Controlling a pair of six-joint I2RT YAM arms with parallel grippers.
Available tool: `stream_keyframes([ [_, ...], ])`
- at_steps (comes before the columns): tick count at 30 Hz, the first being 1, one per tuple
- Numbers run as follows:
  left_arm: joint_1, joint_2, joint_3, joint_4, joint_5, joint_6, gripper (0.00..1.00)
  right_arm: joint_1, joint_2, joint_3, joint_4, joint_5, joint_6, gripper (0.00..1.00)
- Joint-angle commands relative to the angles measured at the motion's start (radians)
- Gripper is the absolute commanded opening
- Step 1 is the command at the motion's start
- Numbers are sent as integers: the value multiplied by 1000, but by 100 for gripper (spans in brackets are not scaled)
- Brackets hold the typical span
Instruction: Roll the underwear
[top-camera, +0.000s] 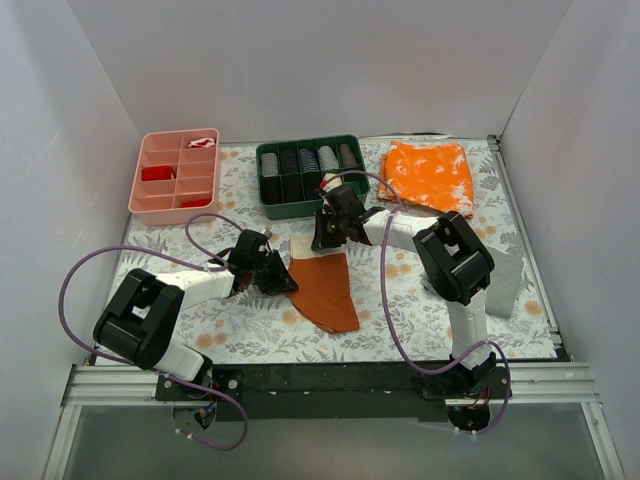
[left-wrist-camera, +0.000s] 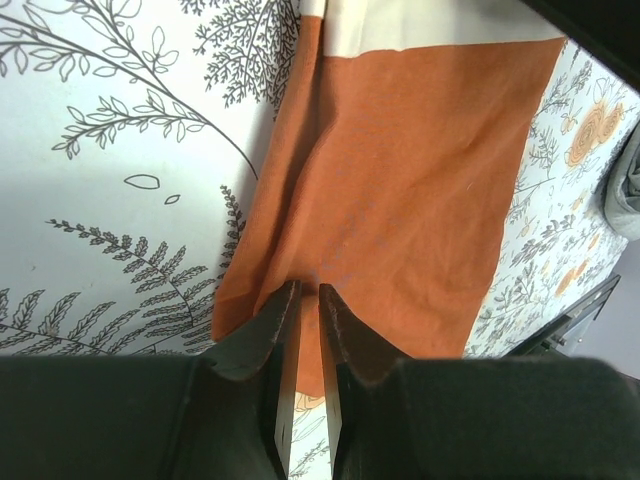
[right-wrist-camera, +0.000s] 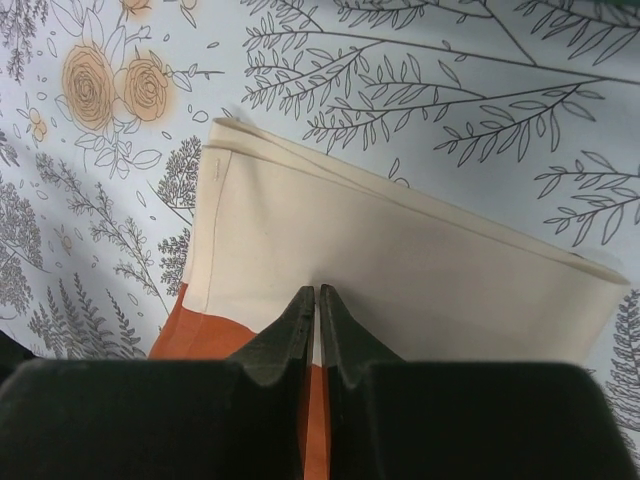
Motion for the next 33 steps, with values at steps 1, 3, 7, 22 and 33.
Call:
stream_keyframes([
  [1, -2, 11, 13, -82, -73, 45, 14, -5, -57, 6, 69, -16, -13, 14],
  [3, -2, 14, 19, -85, -73, 45, 14, -7, -39, 21, 67, -14, -13, 13],
  [7, -2, 15, 24, -84, -75, 43, 14, -7, -1, 46, 57, -14, -11, 13],
  [22, -2, -5, 16, -97, -80, 45, 14, -5, 29, 15, 103, 94, 18, 14],
  [33, -2, -100, 128, -197, -132, 42, 36, 1, -226, -69, 166, -44, -90, 25],
])
